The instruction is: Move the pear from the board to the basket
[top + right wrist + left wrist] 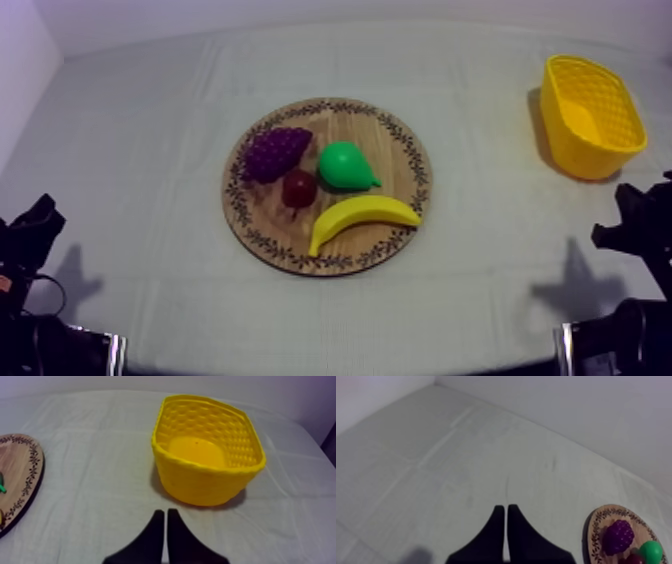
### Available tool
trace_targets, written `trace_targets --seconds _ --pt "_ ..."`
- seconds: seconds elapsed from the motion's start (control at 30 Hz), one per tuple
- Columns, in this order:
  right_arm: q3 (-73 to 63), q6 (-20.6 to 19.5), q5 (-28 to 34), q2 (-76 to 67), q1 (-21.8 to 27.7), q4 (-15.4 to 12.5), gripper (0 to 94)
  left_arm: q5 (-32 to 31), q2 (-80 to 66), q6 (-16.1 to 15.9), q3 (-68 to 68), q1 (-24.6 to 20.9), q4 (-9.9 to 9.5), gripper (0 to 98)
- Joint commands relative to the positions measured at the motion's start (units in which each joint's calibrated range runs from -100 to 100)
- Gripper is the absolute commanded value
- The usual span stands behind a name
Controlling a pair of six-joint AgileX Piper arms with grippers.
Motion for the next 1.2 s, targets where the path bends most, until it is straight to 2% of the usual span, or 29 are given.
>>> trace_targets --seconds 0.0,1.03,1.17 --pt "0.0 0.0 0.0 0.0 0.0 0.0 0.2 0.0 0.0 0.0 0.0 0.0 -0.02 0.1" --pt "0.0 0.0 0.0 0.0 0.0 0.0 0.2 0.0 0.0 0.0 0.0 0.0 -0.02 0.1" --pt "0.0 -3.3 0.0 0.0 0.0 0.0 0.2 0.0 0.0 0.0 0.0 0.0 -0.02 0.1"
